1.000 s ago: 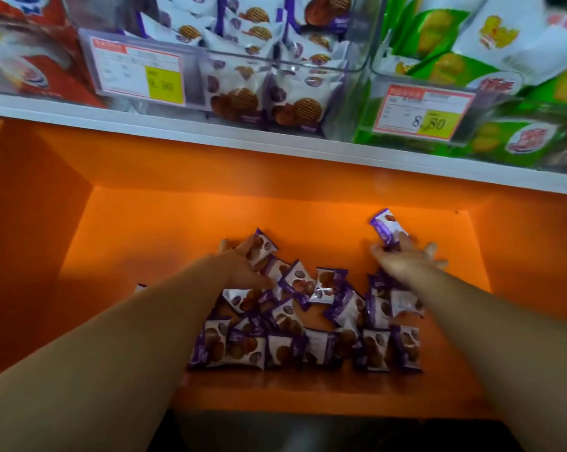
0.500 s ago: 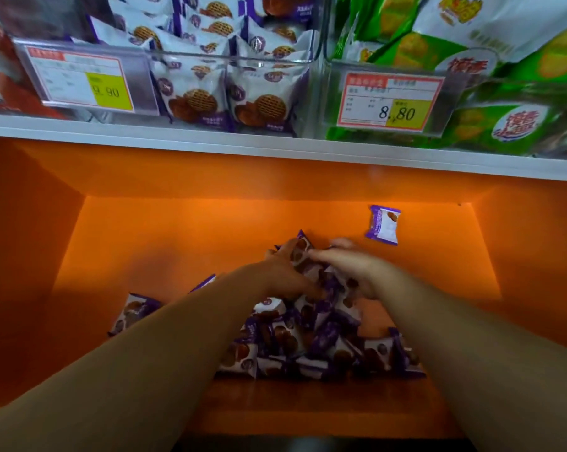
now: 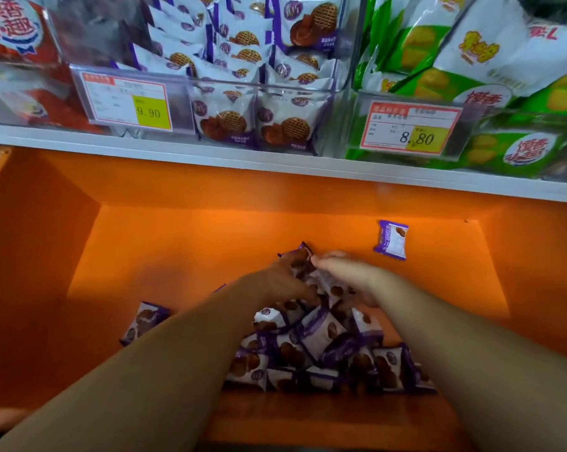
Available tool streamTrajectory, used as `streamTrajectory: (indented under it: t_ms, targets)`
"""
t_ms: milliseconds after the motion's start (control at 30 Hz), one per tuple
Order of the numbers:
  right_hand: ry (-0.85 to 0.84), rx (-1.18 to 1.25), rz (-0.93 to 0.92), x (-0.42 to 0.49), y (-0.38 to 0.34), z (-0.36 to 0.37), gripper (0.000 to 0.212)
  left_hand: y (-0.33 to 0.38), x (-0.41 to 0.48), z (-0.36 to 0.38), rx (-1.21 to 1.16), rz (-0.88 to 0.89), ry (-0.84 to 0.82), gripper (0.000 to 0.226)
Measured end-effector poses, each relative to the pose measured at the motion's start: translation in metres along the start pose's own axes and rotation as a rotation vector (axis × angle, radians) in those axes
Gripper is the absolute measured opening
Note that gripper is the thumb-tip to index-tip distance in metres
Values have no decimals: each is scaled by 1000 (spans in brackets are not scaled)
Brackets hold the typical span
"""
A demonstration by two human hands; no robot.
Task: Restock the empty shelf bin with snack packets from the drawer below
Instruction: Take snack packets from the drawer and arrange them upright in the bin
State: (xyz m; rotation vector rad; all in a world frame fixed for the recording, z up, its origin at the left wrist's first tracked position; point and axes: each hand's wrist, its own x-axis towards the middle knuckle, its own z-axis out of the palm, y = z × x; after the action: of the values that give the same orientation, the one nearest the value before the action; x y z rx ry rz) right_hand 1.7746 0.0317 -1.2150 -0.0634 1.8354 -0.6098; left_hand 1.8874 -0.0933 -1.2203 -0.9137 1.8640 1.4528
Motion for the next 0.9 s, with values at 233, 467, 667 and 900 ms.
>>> streamTrajectory:
  t_ms: [233, 467, 667, 900]
  targets:
    - [56, -445, -93, -6, 1, 5, 60, -32, -5, -19, 490, -281, 172, 146]
    - [-30, -106, -68, -7, 3, 19, 64, -8, -11, -5, 352, -130, 57, 88]
    - [-70, 110, -73, 1, -5, 28, 34, 1, -1, 19, -6, -18, 69, 97]
    - [3, 264, -100, -8, -17, 29, 25, 4, -15, -6, -179, -19, 133, 74]
